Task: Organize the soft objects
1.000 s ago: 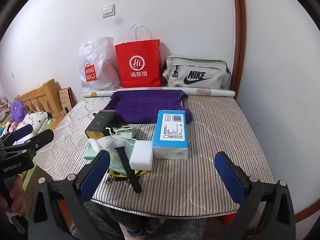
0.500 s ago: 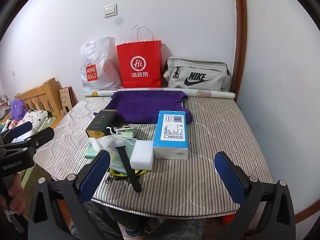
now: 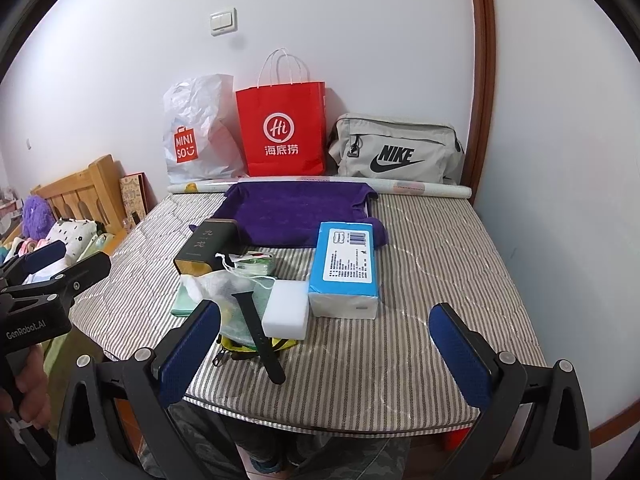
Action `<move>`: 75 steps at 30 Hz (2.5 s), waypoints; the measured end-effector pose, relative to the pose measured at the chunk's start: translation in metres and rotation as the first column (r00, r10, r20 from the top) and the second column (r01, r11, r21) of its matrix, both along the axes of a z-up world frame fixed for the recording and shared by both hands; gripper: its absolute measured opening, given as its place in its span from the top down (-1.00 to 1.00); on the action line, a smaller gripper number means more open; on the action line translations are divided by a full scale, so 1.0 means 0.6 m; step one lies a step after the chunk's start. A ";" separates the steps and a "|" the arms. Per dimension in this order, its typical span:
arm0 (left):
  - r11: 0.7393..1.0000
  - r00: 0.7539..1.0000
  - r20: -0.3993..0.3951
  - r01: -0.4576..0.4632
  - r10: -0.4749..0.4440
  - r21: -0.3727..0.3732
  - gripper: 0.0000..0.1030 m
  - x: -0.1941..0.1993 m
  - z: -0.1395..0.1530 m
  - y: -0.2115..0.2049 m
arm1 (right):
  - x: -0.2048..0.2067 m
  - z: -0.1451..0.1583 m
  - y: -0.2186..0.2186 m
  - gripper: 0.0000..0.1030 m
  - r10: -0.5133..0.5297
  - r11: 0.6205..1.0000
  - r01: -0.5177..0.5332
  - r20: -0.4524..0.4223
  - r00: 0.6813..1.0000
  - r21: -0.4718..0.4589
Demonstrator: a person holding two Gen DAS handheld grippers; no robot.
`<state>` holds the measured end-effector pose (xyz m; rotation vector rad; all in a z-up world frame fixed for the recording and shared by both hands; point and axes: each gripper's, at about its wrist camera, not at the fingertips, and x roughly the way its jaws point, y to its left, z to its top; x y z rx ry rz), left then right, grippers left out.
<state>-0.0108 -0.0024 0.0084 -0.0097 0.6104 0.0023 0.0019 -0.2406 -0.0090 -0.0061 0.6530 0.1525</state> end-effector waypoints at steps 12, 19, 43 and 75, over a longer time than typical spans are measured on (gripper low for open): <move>1.000 1.000 0.008 -0.008 0.008 -0.005 -0.99 -0.006 0.003 0.003 | -0.001 0.000 0.003 -0.99 0.004 1.000 -0.004 -0.002 1.000 -0.003; 1.000 1.000 0.008 -0.007 0.007 -0.007 -0.99 -0.006 0.003 0.005 | -0.005 0.002 0.007 -0.99 0.006 1.000 -0.006 0.003 1.000 -0.004; 1.000 1.000 0.006 0.000 0.000 -0.009 -0.99 -0.006 0.007 0.009 | -0.003 -0.002 0.008 -0.99 0.006 1.000 -0.006 -0.001 1.000 0.003; 0.994 0.977 -0.207 -0.070 0.051 -0.085 -0.96 0.141 -0.184 0.104 | 0.192 -0.208 0.085 -0.86 0.126 0.992 -0.125 -0.225 0.966 0.018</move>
